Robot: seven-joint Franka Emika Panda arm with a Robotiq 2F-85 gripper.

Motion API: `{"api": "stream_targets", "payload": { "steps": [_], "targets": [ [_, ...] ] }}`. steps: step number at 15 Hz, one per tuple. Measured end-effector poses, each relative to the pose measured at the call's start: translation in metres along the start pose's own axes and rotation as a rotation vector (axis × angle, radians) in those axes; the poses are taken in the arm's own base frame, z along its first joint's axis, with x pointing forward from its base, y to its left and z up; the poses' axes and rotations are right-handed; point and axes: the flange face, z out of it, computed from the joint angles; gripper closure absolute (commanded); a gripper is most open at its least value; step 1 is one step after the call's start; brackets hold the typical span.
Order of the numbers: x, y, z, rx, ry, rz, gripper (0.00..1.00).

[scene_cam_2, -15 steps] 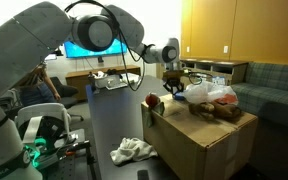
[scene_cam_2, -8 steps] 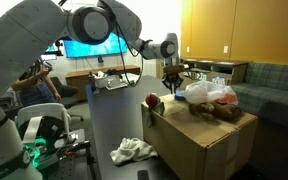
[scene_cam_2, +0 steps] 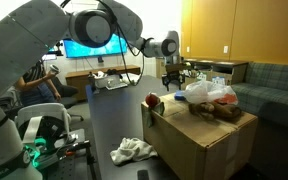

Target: Put the objects on the box onto the table and the objects on the table on to the box

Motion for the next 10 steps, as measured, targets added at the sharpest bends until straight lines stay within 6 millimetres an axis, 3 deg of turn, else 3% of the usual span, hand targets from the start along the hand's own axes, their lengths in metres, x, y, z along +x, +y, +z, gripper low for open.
{"api": "stream_targets", "payload": {
  "steps": [10],
  "targets": [
    [0.032,-0.005,-0.003,0.021,0.024,-0.190,0.00]
  ]
}}
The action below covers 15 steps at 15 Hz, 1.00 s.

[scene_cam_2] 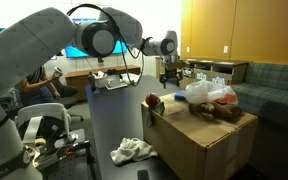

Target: Put the objects on the box onto the table and the objects on the table on to the box

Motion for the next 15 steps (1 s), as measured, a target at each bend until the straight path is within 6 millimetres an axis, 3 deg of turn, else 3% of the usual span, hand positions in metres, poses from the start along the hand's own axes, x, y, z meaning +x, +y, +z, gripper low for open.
{"api": "stream_targets", "payload": {
  "steps": [8,15],
  "targets": [
    [0.013,0.004,0.010,0.004,0.011,-0.150,0.00],
    [0.018,0.006,0.034,0.016,0.048,-0.217,0.00]
  ]
}}
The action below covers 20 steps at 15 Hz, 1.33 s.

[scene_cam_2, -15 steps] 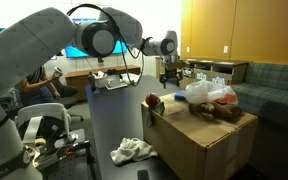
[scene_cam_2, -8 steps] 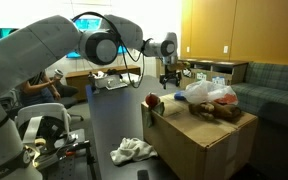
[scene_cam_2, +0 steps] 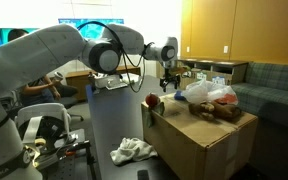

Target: Put the objects on the box onto the table and the objects on the table on to the box

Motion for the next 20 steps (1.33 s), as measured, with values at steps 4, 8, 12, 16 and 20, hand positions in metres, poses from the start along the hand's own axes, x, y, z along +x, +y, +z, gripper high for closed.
{"api": "stream_targets", "payload": {
  "steps": [4,8,12,16,20],
  "targets": [
    [-0.012,0.004,0.008,0.000,0.002,0.015,0.00],
    [-0.027,0.010,0.011,-0.002,0.003,0.037,0.00],
    [-0.036,0.014,0.012,-0.006,0.005,0.050,0.00],
    [-0.038,0.016,0.007,-0.018,0.008,0.054,0.00],
    [-0.041,0.018,0.004,-0.024,0.009,0.056,0.03]
  ]
}}
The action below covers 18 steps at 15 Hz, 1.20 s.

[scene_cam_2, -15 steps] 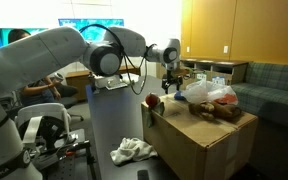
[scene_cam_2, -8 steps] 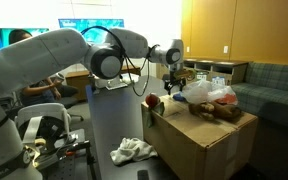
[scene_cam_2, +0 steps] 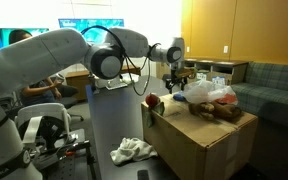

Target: Put the objects on the box onto the table and the objects on the table on to the box

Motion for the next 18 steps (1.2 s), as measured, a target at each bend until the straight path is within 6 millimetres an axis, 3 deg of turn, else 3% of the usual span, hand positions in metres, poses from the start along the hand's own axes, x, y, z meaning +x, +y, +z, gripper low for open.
{"api": "stream_targets", "payload": {
  "steps": [3,5,6,7,8,14,15,18],
  "targets": [
    [-0.005,0.001,0.001,0.004,-0.002,0.001,0.03],
    [-0.009,0.001,0.004,0.014,-0.006,0.001,0.17],
    [-0.011,0.001,0.006,0.019,-0.008,0.001,0.34],
    [-0.012,0.001,0.009,0.023,-0.009,0.001,0.34],
    [-0.014,0.001,0.012,0.027,-0.010,-0.001,0.41],
    [-0.018,0.001,0.010,0.044,-0.016,-0.027,0.88],
    [-0.018,0.001,0.009,0.047,-0.017,-0.031,0.93],
    [-0.020,0.001,0.008,0.049,-0.018,-0.041,0.95]
  ]
}}
